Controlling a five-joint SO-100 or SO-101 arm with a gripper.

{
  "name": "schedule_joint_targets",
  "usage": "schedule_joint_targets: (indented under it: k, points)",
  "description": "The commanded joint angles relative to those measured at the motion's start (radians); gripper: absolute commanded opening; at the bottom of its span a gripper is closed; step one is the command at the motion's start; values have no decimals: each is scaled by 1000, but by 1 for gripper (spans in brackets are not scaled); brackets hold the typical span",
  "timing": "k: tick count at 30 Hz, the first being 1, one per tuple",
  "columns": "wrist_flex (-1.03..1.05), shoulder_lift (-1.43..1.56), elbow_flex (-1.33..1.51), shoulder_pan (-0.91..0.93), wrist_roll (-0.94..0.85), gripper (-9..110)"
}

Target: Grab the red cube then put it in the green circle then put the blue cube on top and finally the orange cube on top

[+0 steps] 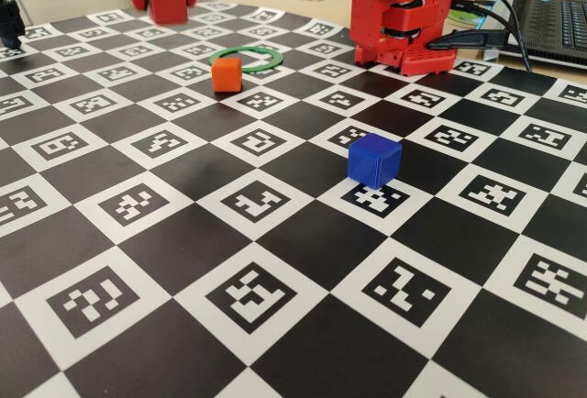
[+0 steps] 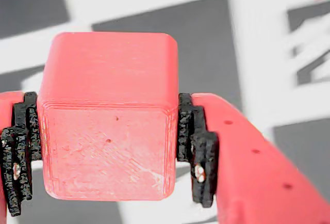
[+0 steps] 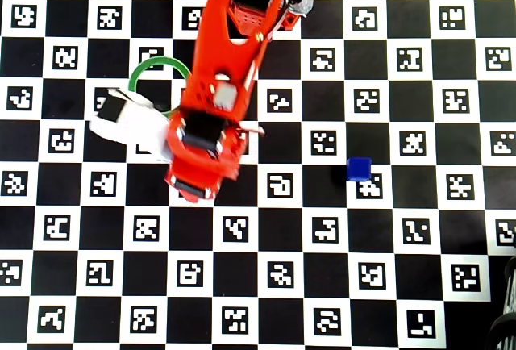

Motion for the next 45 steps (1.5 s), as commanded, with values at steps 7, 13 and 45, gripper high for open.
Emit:
schedule_joint_targets:
  k: [7,13,45]
  points:
    - [-23,325,288,278,-459,6]
    - [-110,423,485,365,-572,6]
    - [-561,575,1063,508,-723,6]
